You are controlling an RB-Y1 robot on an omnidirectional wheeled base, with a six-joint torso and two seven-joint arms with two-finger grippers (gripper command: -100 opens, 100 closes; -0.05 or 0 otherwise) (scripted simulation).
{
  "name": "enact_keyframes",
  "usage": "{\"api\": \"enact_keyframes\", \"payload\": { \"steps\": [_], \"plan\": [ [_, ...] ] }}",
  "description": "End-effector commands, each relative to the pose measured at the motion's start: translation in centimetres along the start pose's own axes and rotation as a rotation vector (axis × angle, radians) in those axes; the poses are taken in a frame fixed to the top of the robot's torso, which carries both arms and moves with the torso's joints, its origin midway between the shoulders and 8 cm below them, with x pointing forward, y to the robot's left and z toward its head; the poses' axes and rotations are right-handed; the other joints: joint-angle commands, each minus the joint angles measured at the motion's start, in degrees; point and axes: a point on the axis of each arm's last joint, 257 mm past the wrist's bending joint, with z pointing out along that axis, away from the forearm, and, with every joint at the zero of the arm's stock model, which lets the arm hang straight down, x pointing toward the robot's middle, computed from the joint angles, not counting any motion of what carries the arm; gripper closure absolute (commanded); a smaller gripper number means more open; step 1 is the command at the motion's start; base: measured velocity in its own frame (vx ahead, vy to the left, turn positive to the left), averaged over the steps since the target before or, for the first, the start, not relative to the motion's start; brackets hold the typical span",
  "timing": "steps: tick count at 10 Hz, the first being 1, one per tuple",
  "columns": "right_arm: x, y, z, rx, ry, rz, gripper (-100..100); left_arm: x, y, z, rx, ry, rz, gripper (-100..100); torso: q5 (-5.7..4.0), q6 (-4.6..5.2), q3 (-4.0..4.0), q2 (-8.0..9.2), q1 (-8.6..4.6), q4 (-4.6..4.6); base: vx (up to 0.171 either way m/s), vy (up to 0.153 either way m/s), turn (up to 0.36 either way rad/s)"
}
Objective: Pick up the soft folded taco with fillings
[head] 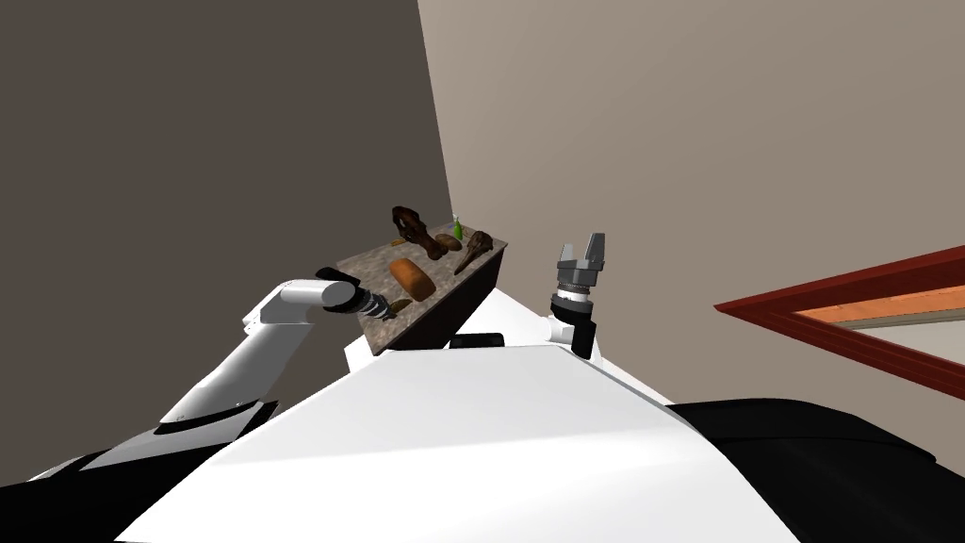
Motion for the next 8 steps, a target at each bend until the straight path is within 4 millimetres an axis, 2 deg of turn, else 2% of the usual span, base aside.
{"api": "enact_keyframes", "payload": {
  "steps": [1, 3, 4, 5, 7, 8],
  "plan": [
    [0.0, 0.0, 0.0, 0.000, 0.000, 0.000, 0, -1.1, -1.4, -0.1, 0.008, -0.001, -0.011, -100, 0.00, 0.00, 0.00, 0.00, 0.00, 0.00, 0.088, -0.083, 0.197],
    [0.0, 0.0, 0.0, 0.000, 0.000, 0.000, 0, -1.5, -1.4, 0.1, 0.001, -0.008, 0.034, -100, -0.07, 0.00, -0.19, -0.34, -0.29, -0.07, 0.091, -0.067, 0.085],
    [0.0, 0.0, 0.0, 0.000, 0.000, 0.000, 0, -2.7, -2.7, -0.1, 0.007, -0.007, 0.005, -100, -0.05, 0.02, -0.16, -0.28, -0.18, -0.07, 0.130, -0.089, 0.230],
    [0.0, 0.0, 0.0, 0.000, 0.000, 0.000, 0, -3.1, -2.7, 0.2, -0.001, -0.013, 0.021, -100, -0.06, -0.05, -0.23, -0.42, -0.29, -0.09, 0.133, -0.090, 0.140],
    [0.0, 0.0, 0.0, 0.000, 0.000, 0.000, 0, -3.1, -2.7, 0.2, -0.001, -0.013, 0.068, -100, -0.04, 0.03, -0.18, -0.30, -0.16, -0.08, 0.031, -0.027, -0.021],
    [0.0, 0.0, 0.0, 0.000, 0.000, 0.000, 0, -4.3, -3.8, 0.0, 0.005, -0.009, 0.042, -100, -0.01, 0.02, -0.07, -0.10, -0.04, -0.03, 0.069, -0.071, 0.287]
  ]
}}
